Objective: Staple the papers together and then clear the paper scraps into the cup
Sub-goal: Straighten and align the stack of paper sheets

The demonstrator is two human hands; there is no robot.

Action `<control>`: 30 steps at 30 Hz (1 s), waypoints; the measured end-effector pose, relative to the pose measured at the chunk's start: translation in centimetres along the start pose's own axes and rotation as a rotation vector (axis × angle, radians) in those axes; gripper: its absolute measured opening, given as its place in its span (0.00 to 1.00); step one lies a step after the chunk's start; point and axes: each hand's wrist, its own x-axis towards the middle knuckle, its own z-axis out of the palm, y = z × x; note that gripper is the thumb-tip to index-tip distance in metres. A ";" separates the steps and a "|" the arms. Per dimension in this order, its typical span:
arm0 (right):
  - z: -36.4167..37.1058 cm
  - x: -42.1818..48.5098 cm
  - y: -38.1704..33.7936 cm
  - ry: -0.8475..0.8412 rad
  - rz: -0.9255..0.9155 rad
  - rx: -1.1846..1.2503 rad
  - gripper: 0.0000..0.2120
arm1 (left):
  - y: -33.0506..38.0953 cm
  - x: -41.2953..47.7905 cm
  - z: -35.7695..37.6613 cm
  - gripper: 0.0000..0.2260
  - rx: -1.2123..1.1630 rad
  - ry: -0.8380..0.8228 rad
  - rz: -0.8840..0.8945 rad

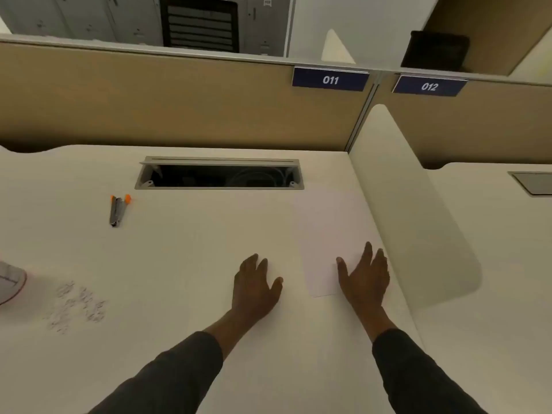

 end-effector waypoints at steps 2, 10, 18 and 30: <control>-0.4 0.9 0.4 -0.009 0.121 0.011 0.45 | 2.2 0.7 0.5 0.27 -0.049 0.000 -0.006; -0.7 3.6 0.9 -0.022 0.250 -0.105 0.51 | 9.4 3.6 0.4 0.27 -0.571 -0.037 -0.341; -0.9 4.0 0.8 -0.092 0.275 0.009 0.44 | 11.6 4.2 0.8 0.29 -0.728 -0.038 -0.509; -3.5 0.9 0.3 -0.297 0.249 0.859 0.24 | 7.9 3.7 0.3 0.27 -0.835 -0.064 -0.534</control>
